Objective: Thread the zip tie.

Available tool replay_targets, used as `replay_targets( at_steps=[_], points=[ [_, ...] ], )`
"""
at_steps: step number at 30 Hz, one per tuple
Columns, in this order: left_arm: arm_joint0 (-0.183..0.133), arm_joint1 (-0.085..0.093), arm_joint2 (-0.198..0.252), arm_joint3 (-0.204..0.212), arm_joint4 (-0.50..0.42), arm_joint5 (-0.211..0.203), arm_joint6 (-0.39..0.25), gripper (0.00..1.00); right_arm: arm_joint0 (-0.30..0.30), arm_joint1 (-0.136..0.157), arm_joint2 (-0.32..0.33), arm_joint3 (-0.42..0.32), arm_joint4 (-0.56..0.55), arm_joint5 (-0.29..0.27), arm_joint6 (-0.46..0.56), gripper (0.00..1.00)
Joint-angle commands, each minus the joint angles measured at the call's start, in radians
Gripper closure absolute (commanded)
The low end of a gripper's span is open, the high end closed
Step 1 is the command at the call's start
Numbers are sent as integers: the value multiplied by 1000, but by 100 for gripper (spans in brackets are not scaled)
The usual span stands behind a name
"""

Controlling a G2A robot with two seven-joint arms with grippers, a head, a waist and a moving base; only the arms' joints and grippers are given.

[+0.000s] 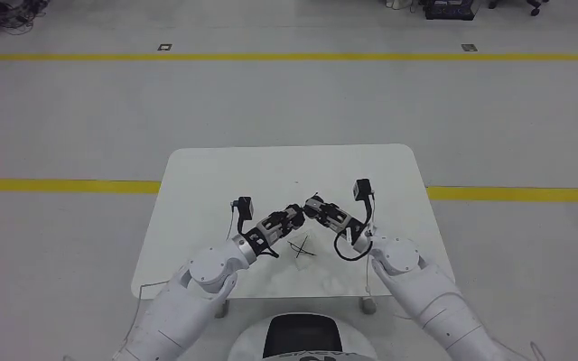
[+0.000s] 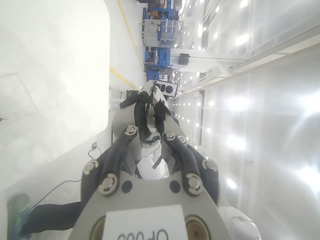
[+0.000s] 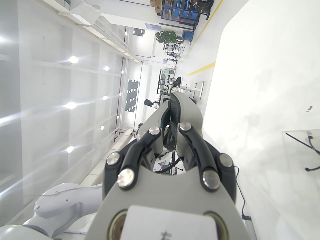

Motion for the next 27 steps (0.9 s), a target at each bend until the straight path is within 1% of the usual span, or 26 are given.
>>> replay_targets(
  at_steps=[1,3,8,12,18,20,21,27],
  points=[
    [-1,0,1,1,-1,1,-1,90,1,-1,0,2,0,1,2,100],
    [-2,0,2,1,-1,2,0,87,2,-2,0,3,-1,1,3,100],
    [-2,1,4,3,-2,2,4,87,3,-6,1,6,-3,1,6,100],
    [-3,2,5,3,-2,1,2,90,1,-8,3,7,-5,0,5,100],
    [-4,3,7,4,-3,1,-3,90,1,-11,5,8,-9,5,6,100],
    [-4,3,7,5,-4,2,-3,94,1,-11,6,9,-10,6,8,100],
    [-5,3,7,6,-5,2,-3,100,1,-12,6,9,-10,6,9,100],
    [-6,5,7,8,-7,2,-3,100,2,-15,9,11,-13,8,13,100]
  ],
)
